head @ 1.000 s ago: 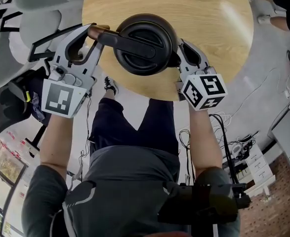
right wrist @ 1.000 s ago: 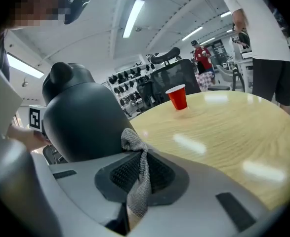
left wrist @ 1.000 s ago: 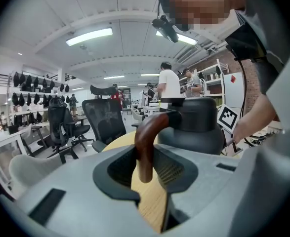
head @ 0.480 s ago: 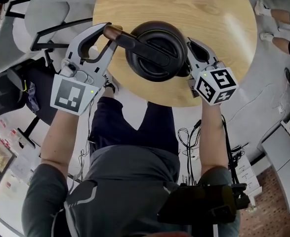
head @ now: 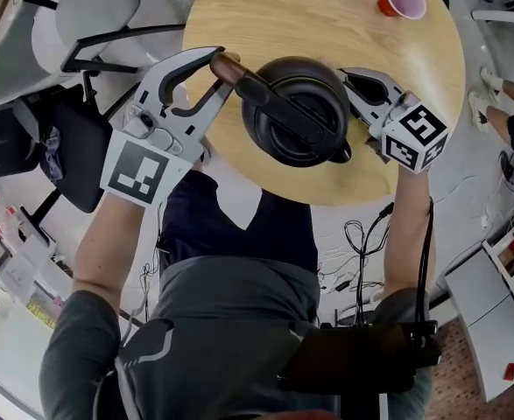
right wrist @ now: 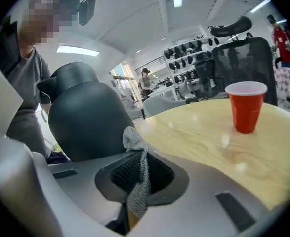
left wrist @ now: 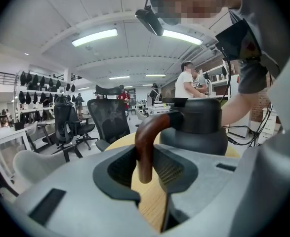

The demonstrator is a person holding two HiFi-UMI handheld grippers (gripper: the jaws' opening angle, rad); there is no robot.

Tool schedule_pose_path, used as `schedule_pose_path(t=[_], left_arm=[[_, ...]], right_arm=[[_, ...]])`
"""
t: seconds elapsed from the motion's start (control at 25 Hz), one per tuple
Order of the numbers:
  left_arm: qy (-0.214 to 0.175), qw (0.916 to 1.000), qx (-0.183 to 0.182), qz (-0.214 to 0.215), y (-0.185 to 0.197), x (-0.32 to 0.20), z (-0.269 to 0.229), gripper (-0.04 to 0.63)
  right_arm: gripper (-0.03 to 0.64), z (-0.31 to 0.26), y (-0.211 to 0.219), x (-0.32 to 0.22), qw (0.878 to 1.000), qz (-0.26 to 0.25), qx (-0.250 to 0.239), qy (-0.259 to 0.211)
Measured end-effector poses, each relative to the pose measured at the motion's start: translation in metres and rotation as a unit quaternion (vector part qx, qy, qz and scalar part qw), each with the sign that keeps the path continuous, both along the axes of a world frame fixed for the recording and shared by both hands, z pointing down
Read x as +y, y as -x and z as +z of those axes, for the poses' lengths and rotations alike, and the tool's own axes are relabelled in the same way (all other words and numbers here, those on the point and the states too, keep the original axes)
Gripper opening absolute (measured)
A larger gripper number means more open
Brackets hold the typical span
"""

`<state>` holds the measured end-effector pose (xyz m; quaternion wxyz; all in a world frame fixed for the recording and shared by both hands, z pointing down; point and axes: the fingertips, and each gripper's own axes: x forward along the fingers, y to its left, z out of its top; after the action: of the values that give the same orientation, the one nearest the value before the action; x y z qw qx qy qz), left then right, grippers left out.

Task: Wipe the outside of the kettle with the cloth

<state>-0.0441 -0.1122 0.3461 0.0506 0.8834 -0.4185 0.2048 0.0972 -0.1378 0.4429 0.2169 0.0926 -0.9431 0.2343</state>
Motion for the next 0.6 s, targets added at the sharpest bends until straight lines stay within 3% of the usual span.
schedule_pose_path(t=[0.28, 0.6], left_arm=[[-0.015, 0.9999, 0.007, -0.003, -0.002, -0.004, -0.005, 0.107], [-0.035, 0.9993, 0.013, 0.002, -0.005, -0.006, -0.011, 0.107]], right_arm=[[0.046, -0.002, 0.025, -0.013, 0.993, -0.12, -0.003, -0.002], [0.046, -0.001, 0.049, -0.013, 0.965, -0.261, 0.012, 0.01]])
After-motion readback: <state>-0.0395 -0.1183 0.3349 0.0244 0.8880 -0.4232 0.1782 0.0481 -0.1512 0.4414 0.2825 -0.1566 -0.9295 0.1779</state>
